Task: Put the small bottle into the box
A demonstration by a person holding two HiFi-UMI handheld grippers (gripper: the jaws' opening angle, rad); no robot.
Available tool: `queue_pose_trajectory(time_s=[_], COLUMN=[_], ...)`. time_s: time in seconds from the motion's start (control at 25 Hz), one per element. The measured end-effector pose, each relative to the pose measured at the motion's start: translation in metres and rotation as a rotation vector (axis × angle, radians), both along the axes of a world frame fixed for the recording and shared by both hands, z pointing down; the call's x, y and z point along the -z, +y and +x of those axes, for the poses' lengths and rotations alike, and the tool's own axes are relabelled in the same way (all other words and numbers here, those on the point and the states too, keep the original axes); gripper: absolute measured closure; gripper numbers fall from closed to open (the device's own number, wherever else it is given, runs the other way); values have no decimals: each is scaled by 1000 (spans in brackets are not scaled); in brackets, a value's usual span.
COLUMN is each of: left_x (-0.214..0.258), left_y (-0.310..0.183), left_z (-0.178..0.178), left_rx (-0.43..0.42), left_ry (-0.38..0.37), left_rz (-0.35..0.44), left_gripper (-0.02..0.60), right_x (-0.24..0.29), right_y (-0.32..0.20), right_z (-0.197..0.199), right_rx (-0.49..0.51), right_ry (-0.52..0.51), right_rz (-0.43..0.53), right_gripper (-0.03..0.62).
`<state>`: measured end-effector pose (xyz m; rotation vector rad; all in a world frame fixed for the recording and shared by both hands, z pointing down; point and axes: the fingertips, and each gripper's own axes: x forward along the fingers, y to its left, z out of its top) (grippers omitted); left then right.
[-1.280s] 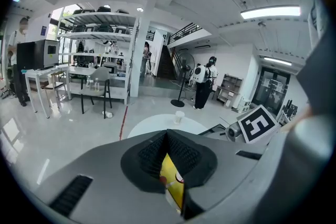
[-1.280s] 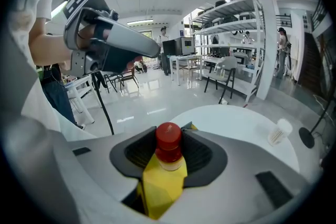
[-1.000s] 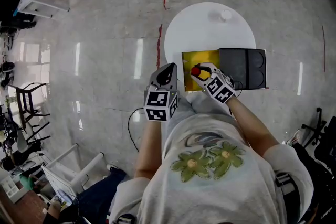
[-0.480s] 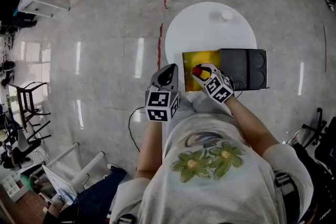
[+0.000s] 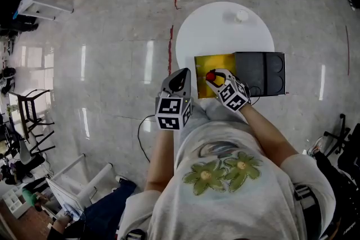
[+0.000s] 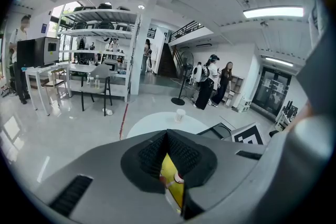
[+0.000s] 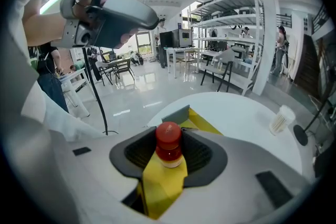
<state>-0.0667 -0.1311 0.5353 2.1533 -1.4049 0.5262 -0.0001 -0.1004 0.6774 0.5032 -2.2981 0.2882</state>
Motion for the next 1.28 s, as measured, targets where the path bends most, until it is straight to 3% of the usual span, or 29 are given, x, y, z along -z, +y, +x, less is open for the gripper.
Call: queue_pose_trajectory(time_s=[0.48, 0.84, 1.28], left_x=[0, 1, 8], left_y=[-3, 3, 1], left_z=[-3, -1, 1], left_rx=[5, -7, -17], left_ry=[-2, -3, -6], left_rz=[1, 2, 19], left_gripper=[580, 580, 580], right_x=[-1, -2, 40], right_y=[-1, 3, -4], right_z=[0, -3, -3], right_rx=[12, 0, -72], right_ry=[13, 13, -110], right_rz=[22, -20, -7], right_gripper=[439, 413, 398])
